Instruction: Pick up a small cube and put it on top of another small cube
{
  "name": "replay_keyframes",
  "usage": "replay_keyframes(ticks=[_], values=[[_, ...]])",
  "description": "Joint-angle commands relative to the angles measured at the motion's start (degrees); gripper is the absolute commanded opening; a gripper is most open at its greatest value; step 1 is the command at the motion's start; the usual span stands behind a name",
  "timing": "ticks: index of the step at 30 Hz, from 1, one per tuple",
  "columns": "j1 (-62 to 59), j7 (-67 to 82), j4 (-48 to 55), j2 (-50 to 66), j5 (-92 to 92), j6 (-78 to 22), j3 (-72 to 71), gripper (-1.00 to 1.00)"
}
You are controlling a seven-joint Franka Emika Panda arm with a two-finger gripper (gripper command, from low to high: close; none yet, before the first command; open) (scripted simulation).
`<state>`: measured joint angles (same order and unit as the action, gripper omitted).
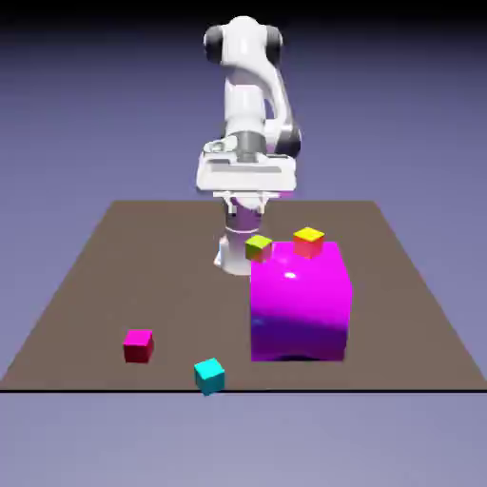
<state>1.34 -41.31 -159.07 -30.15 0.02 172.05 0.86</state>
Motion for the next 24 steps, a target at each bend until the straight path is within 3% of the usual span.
replay_keyframes(ticks=[1,24], values=[[0.54,0.96,1.61,2.08,0.02,-1.63,0.72,0.00],[12.99,22.91,38.53,49.84,0.42,-38.98,17.16,0.00]])
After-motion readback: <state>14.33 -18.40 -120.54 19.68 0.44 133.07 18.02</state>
